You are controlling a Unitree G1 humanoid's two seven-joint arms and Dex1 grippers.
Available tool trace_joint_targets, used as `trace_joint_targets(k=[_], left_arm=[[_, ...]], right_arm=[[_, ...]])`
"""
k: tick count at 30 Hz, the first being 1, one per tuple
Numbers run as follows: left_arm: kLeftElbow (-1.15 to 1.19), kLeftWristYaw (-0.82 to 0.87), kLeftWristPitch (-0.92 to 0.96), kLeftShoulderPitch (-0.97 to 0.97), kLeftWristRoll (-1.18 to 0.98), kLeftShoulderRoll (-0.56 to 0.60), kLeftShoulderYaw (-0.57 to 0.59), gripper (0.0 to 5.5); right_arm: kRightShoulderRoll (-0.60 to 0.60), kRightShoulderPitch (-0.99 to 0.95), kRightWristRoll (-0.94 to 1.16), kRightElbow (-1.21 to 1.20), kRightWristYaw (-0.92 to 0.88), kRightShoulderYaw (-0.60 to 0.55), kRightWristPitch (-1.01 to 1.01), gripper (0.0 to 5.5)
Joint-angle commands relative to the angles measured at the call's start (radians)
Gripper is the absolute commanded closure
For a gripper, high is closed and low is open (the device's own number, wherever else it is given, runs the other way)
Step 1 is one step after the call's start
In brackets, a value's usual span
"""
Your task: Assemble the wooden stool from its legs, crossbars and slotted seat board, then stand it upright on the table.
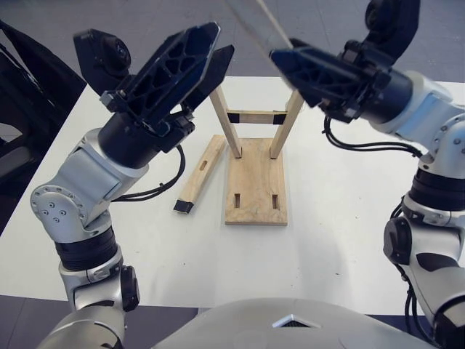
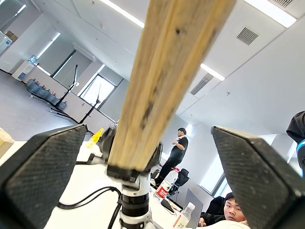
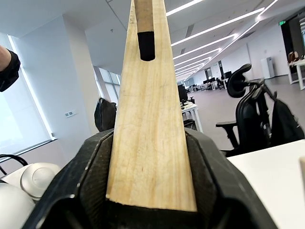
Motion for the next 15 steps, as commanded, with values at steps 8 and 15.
trace_joint_targets(k=[8,15], left_arm=[[-0.001,0.010,0.002,-0.002,-0.002,0.008,-0.001,0.69],[0.016,-0.001,0.006,-0.005,-0.002,0.013,0.008,0.69]], right_arm=[[0.052,0.091,0.022,-0.087,-0.022,0.081,0.014,3.47],[0.042,0.091,0.039,-0.097,-0.037,0.083,0.018,3.47]])
